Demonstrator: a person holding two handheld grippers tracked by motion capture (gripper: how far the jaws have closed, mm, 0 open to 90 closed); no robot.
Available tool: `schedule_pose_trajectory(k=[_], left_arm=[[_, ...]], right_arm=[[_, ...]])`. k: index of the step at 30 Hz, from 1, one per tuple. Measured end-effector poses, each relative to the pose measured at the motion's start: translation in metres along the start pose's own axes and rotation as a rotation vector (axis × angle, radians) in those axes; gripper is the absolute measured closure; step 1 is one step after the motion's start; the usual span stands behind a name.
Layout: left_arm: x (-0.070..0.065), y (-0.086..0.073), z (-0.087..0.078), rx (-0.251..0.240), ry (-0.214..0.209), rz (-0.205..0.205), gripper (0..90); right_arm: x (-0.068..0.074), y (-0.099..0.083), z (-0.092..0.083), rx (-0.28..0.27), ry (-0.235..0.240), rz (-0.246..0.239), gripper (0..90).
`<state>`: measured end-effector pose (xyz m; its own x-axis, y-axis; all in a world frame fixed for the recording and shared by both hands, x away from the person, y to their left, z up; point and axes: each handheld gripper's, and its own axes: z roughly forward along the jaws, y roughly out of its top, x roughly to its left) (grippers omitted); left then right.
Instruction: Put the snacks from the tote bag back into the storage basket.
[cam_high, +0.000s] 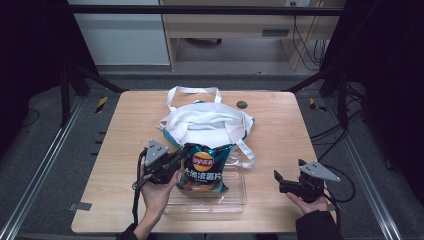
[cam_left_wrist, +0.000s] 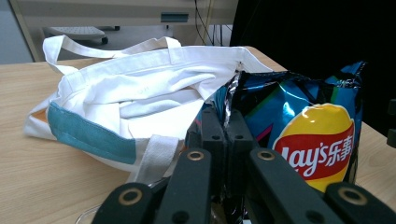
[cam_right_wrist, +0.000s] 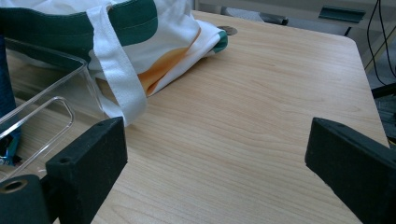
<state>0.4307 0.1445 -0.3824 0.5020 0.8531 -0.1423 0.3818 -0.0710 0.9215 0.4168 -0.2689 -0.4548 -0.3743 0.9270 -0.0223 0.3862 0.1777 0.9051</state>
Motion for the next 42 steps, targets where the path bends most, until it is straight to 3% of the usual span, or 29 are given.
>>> schedule_pose_trajectory(k=[20,31,42], left_arm=[[0.003,0.003,0.012,-0.002,0.013,0.016,87.0],[0.005,0.005,0.008,-0.006,0.018,0.017,71.0],[0.006,0.005,0.002,-0.005,0.025,0.058,59.9]], right_arm=[[0.0,0.0,0.0,0.003,-0.002,-0.004,5.9],[0.0,0.0,0.0,0.002,0.0,-0.004,5.9],[0.0,0.0,-0.001,-0.006,-0.001,-0.001,5.9]])
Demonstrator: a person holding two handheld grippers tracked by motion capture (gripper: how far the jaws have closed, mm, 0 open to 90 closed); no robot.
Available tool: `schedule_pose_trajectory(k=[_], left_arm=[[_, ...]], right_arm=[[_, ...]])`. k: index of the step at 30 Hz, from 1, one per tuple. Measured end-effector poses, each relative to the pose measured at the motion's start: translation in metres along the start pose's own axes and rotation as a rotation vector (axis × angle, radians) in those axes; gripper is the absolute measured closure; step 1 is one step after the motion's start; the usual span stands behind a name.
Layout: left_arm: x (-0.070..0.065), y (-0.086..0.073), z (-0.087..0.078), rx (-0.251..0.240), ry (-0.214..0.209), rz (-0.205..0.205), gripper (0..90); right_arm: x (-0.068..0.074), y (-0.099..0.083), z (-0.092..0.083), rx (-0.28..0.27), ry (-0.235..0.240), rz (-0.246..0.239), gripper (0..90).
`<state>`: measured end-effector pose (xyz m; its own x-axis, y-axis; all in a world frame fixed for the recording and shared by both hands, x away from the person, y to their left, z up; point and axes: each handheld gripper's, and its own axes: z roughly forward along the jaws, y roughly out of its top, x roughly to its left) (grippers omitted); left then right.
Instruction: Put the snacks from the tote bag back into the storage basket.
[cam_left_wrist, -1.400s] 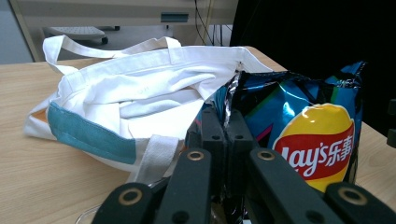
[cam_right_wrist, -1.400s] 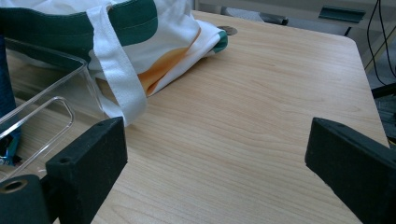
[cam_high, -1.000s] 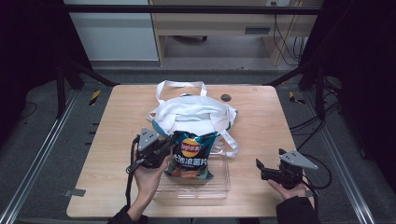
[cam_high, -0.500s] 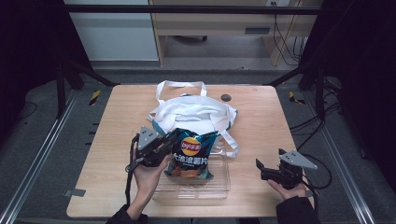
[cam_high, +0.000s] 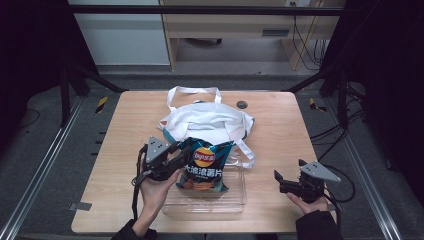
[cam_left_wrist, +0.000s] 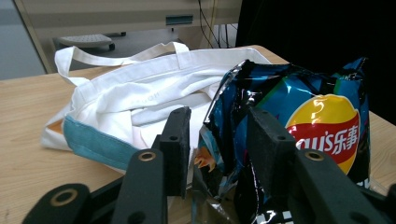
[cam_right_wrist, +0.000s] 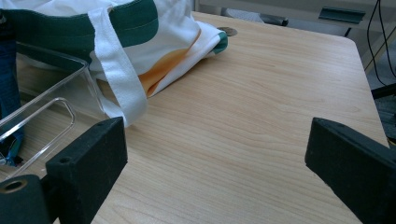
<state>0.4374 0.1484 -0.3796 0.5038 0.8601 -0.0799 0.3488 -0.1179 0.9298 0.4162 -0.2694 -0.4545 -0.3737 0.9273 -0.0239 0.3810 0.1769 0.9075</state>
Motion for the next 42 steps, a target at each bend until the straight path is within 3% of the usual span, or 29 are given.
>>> schedule_pose_trajectory(k=[5,11,20,33,42], left_arm=[[0.004,0.001,-0.008,-0.02,-0.016,0.012,56.0],[0.01,-0.003,-0.018,-0.005,-0.036,0.057,49.8],[0.026,-0.011,-0.031,-0.002,-0.04,0.057,43.8],[0.057,-0.043,-0.051,0.029,-0.005,0.055,38.2],[0.081,-0.065,-0.052,0.079,0.059,0.032,37.5]], right_arm=[[0.0,0.0,0.0,-0.003,0.001,0.002,5.9],[0.0,0.0,-0.001,-0.003,-0.001,0.002,5.9],[-0.001,0.0,-0.002,-0.006,-0.007,0.001,5.8],[-0.001,0.0,-0.002,-0.004,-0.018,0.002,5.6],[-0.002,0.0,-0.001,0.004,-0.022,-0.003,5.4]])
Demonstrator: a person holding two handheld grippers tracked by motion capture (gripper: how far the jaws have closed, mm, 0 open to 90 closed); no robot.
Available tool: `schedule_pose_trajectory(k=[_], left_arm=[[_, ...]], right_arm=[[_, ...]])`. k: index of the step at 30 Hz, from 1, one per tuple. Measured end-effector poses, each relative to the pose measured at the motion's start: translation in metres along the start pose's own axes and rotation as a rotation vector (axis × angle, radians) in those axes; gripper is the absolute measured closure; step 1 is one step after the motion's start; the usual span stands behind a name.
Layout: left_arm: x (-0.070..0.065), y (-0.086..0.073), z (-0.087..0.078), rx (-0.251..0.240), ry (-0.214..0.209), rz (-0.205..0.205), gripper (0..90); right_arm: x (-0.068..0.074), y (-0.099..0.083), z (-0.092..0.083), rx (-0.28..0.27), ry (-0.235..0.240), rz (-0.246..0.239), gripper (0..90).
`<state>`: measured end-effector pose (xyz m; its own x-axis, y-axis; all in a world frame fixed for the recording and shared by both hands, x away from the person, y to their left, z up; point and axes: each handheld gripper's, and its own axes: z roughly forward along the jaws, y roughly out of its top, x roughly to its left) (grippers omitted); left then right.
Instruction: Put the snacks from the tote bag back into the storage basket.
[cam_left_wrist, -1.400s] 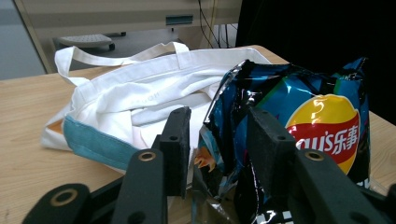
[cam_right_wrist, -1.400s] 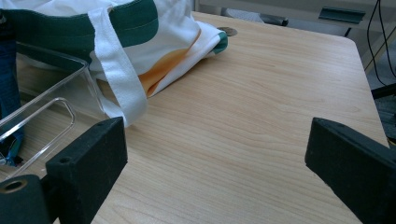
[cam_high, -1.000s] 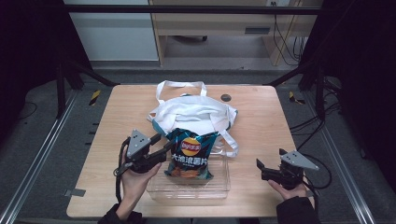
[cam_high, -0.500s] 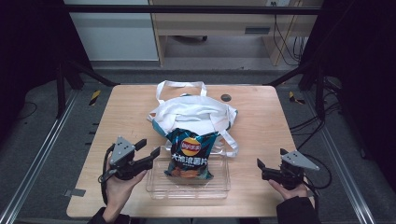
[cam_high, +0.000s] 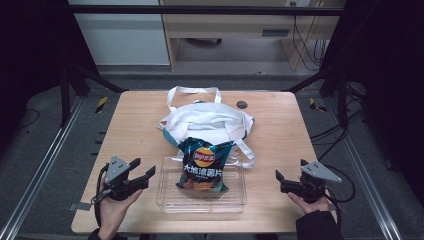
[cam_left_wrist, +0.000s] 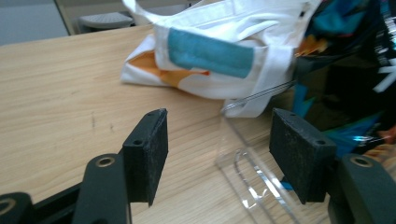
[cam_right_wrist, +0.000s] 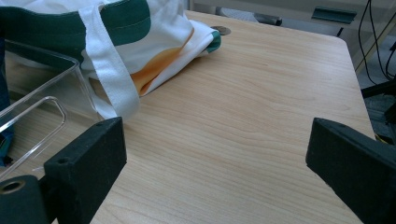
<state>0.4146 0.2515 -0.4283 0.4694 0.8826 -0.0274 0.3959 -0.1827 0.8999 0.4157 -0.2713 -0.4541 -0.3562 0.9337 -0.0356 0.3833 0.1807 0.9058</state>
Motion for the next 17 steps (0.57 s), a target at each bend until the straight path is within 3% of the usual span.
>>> schedule_pose_trajectory(k=[9,17], left_arm=[[0.02,-0.018,0.012,0.045,0.064,-0.006,36.6],[0.024,-0.022,0.017,0.074,0.062,-0.007,36.3]], right_arm=[[-0.001,-0.001,0.001,0.013,-0.008,-0.009,5.4],[-0.002,-0.002,0.001,0.022,-0.014,-0.001,5.3]])
